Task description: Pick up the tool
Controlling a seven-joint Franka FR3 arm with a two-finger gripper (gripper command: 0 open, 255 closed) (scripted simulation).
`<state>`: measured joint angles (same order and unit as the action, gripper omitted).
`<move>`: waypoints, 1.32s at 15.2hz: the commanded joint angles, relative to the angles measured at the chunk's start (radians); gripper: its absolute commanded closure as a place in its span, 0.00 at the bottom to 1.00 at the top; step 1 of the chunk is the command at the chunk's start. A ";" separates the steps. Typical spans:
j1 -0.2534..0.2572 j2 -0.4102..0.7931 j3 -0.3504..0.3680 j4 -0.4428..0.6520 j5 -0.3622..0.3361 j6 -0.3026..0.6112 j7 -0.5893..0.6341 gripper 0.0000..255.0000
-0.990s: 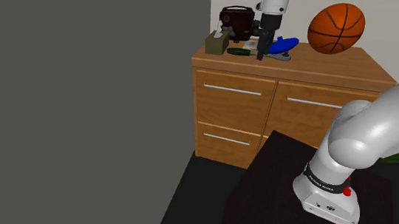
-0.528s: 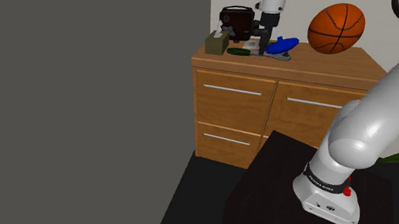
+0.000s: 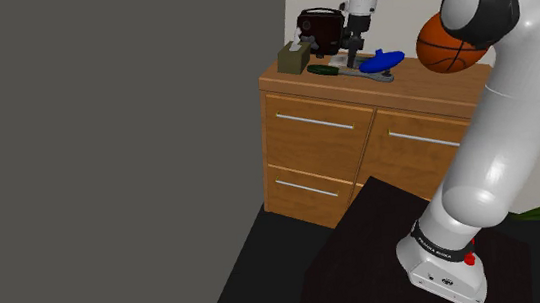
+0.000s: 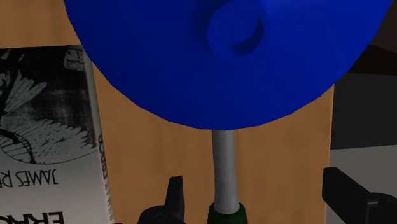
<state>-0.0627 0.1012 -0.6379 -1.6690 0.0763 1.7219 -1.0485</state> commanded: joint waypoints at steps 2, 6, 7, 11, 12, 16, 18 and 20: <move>-0.013 0.033 -0.004 0.008 0.018 0.021 -0.033 0.00; -0.011 0.034 -0.003 -0.044 0.020 0.074 -0.035 0.00; -0.011 0.036 -0.002 -0.064 0.021 0.095 -0.037 0.00; -0.010 0.034 -0.002 -0.066 0.020 0.096 -0.036 1.00; -0.010 0.034 -0.002 -0.066 0.020 0.096 -0.035 1.00; -0.010 0.034 -0.002 -0.066 0.020 0.095 -0.035 1.00; -0.010 0.034 -0.002 -0.066 0.020 0.095 -0.035 1.00; -0.011 0.035 -0.003 -0.052 0.020 0.081 -0.036 1.00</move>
<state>-0.0734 0.1354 -0.6403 -1.7279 0.0962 1.8103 -1.0842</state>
